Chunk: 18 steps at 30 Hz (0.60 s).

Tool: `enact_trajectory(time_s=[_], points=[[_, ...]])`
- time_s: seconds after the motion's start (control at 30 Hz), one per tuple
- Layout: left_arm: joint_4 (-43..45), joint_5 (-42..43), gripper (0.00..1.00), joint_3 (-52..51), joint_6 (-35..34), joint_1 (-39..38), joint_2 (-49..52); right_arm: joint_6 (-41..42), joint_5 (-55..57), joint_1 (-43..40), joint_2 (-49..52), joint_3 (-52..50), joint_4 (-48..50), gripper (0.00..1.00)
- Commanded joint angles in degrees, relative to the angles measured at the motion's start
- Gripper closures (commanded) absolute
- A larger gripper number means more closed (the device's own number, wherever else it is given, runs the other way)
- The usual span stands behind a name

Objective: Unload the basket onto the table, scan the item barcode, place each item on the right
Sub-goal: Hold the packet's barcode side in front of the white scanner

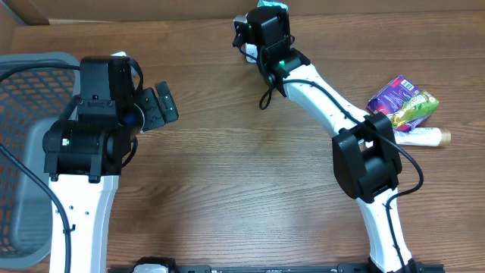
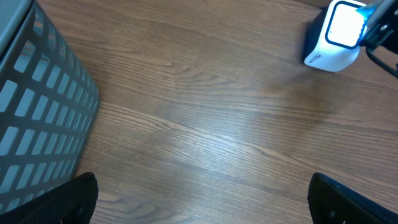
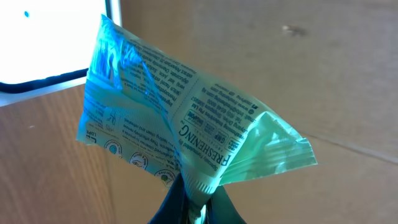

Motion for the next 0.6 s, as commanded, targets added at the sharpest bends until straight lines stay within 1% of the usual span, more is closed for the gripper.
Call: enact_trajectory(time_s=[0.0, 0.07, 0.17, 0.3, 0.4, 0.5, 0.53, 0.57], points=[[0.02, -0.70, 0.01, 0.44, -0.57, 0.11, 0.20, 6.08, 1.18, 2.16, -3.06, 0.07, -2.03, 0.96], [0.02, -0.70, 0.00, 0.44, -0.57, 0.11, 0.20, 8.85, 0.94, 3.02, -5.01, 0.07, -5.46, 0.96], [0.04, -0.70, 0.00, 0.44, -0.57, 0.11, 0.20, 14.21, -1.66, 4.35, -9.14, 0.07, -14.12, 0.96], [0.02, -0.70, 0.01, 0.44, -0.55, 0.11, 0.20, 26.12, -9.11, 5.77, -15.72, 0.07, -25.92, 0.96], [0.02, -0.70, 0.01, 0.44, -0.55, 0.11, 0.20, 35.91, -18.95, 5.86, -21.33, 0.09, -35.19, 0.96], [0.02, -0.70, 0.00, 0.44, -0.55, 0.11, 0.20, 46.03, -28.46, 4.48, -25.62, 0.09, -40.68, 0.96], [0.04, -0.70, 0.00, 0.44, -0.57, 0.11, 0.20, 50.71, -32.54, 3.72, -26.99, 0.09, -42.14, 0.96], [0.02, -0.70, 0.00, 0.44, -0.57, 0.11, 0.20, 57.16, -37.66, 2.71, -28.46, 0.09, -43.60, 0.96]])
